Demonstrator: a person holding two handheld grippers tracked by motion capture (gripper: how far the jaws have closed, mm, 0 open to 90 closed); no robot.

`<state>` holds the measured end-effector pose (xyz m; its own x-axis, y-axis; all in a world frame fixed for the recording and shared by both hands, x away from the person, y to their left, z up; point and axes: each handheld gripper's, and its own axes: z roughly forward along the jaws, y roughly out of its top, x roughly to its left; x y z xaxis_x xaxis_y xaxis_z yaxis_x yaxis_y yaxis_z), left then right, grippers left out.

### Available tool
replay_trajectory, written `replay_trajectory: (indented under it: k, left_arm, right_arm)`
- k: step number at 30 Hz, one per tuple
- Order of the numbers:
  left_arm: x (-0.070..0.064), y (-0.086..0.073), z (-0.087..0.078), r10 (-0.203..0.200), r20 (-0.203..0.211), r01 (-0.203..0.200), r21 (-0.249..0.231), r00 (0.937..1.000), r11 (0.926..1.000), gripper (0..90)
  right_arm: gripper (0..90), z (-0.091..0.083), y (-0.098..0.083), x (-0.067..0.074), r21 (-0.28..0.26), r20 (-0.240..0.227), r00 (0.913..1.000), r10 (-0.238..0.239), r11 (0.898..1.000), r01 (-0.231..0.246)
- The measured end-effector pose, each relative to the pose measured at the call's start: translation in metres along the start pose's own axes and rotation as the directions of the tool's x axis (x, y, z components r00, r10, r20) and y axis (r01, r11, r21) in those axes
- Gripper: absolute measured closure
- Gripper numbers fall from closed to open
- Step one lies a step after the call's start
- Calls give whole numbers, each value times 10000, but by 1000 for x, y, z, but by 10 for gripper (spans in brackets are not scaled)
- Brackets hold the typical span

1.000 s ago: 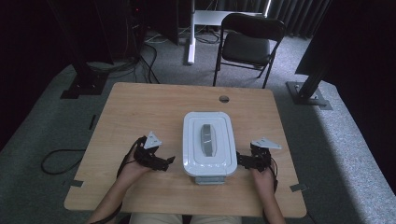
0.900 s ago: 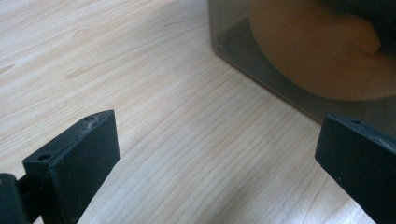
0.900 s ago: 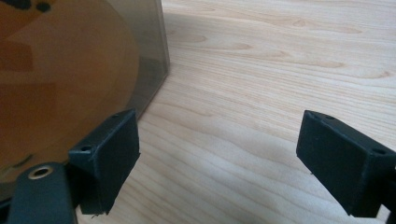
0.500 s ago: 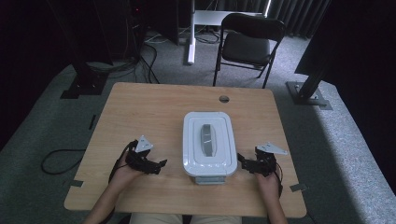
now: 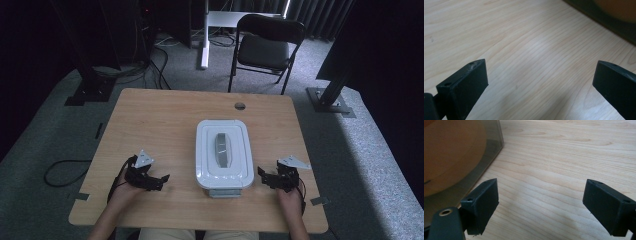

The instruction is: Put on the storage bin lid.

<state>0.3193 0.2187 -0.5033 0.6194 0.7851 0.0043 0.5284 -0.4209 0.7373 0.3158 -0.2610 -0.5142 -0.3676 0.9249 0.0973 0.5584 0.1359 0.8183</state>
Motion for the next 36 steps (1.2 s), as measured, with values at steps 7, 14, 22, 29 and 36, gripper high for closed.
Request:
replay_trajectory:
  k: [7, 14, 22, 29, 36]
  left_arm:
    - [3, -9, -2, -74, -135, 76, 168, 9999, 9998, 5]
    - [11, -22, -9, -312, -392, 322, 247, 9987, 9992, 5]
    - [17, -34, -20, -608, -596, 621, 212, 9964, 9978, 5]
    - [20, -45, -30, -858, -727, 876, 216, 9937, 9959, 5]
    - [22, -55, -42, -1066, -1025, 1098, 260, 9890, 9936, 5]
  right_arm:
    - [129, -7, -4, -4, -46, 105, 9999, 85, 10000, -85]
    - [129, -13, -10, -8, -34, 307, 9995, 95, 9999, -94]
    - [129, -23, -16, -13, -67, 521, 9983, 258, 9997, -255]
    - [129, -37, -26, -18, -86, 806, 9956, 482, 9988, -476]
    - [129, -47, -35, -24, 30, 1255, 9901, 633, 9979, -642]
